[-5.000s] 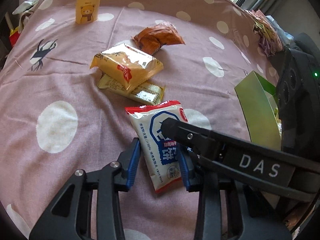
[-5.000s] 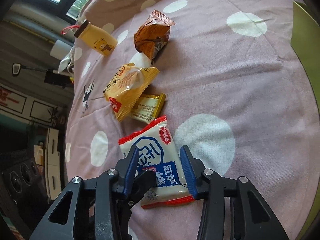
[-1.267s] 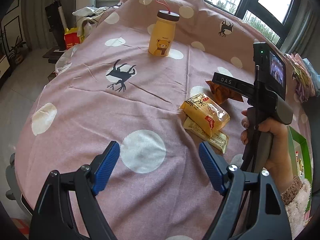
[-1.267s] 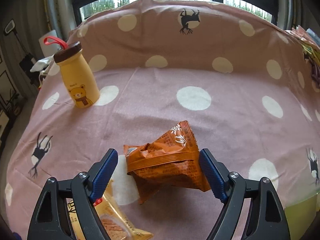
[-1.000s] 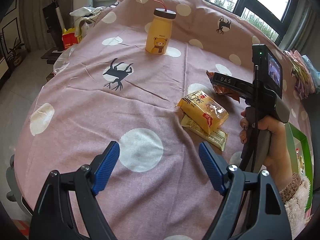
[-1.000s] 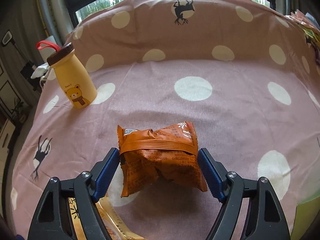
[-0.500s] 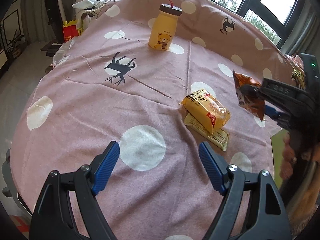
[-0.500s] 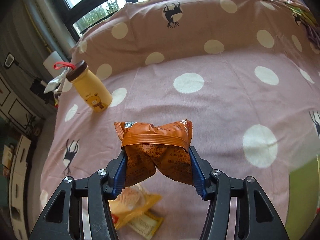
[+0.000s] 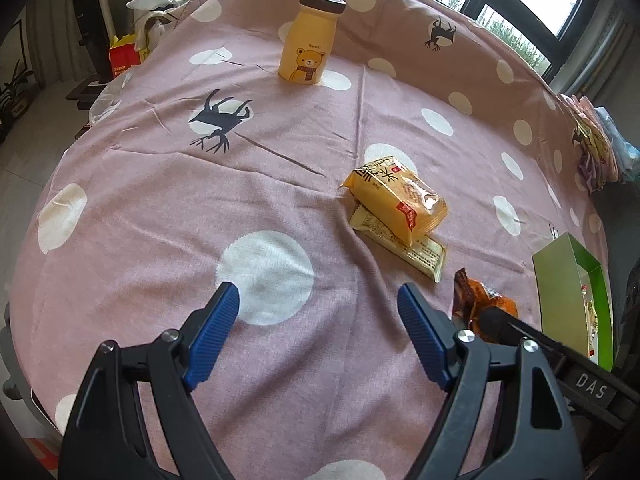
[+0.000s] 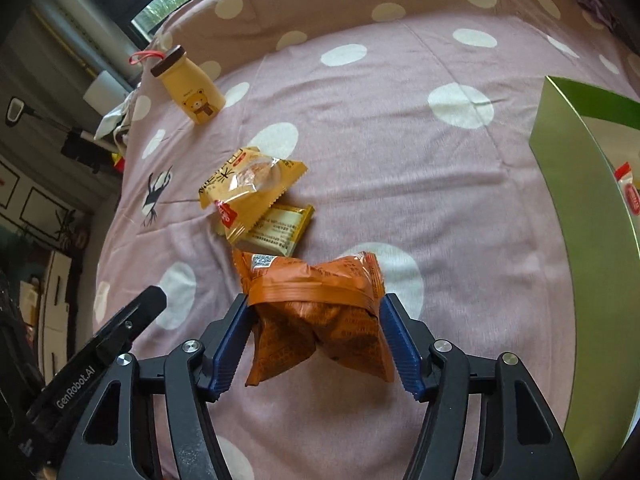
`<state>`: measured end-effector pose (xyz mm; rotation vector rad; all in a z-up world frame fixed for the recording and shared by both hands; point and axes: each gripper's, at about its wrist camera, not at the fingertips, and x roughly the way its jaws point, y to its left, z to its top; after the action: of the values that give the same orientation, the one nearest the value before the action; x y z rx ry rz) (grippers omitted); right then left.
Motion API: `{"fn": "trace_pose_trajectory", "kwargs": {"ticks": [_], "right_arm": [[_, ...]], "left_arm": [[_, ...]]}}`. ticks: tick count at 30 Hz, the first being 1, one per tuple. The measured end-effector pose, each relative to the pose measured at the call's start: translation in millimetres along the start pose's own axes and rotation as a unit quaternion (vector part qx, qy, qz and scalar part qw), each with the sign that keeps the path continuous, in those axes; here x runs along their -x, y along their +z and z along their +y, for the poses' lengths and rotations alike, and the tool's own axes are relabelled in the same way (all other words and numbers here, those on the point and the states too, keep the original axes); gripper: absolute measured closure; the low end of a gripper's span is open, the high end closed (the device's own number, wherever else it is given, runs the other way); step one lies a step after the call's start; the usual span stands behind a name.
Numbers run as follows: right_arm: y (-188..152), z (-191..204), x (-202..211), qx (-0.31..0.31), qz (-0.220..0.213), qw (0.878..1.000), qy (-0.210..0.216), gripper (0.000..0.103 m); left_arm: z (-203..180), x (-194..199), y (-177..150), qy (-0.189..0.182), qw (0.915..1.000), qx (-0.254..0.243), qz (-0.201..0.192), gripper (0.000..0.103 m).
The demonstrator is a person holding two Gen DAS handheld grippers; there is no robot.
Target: Organize snacks
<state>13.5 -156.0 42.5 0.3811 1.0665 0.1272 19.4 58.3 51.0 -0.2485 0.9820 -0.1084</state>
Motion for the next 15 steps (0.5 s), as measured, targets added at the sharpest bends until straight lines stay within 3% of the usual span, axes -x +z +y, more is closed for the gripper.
{"fn": "trace_pose_trajectory", "kwargs": {"ticks": [1, 5, 10, 11, 15], "right_arm": [[0, -3, 2, -0.006, -0.002, 1.0, 0.003, 0.026], [2, -7, 33, -0.018, -0.049, 0.999, 0.001, 0.025], [4, -11, 116, -0.039, -0.157, 0.984, 0.07, 0.025], [4, -11, 132, -0.038, -0.175, 0.981, 0.067, 0.025], [12, 0, 190, -0.023, -0.235, 0.972, -0.011, 0.025]], "left_arm": [[-1, 1, 0, -0.007, 1.0, 0.0, 0.001, 0.021], [-3, 14, 0, -0.055, 0.9985, 0.002, -0.003, 0.021], [-2, 52, 0, -0.08, 0.9962, -0.002, -0.035, 0.021], [-1, 61, 1, -0.073, 0.9964, -0.006, -0.043, 0.021], [5, 94, 2, -0.063, 0.9944, -0.012, -0.084, 0.021]]}}
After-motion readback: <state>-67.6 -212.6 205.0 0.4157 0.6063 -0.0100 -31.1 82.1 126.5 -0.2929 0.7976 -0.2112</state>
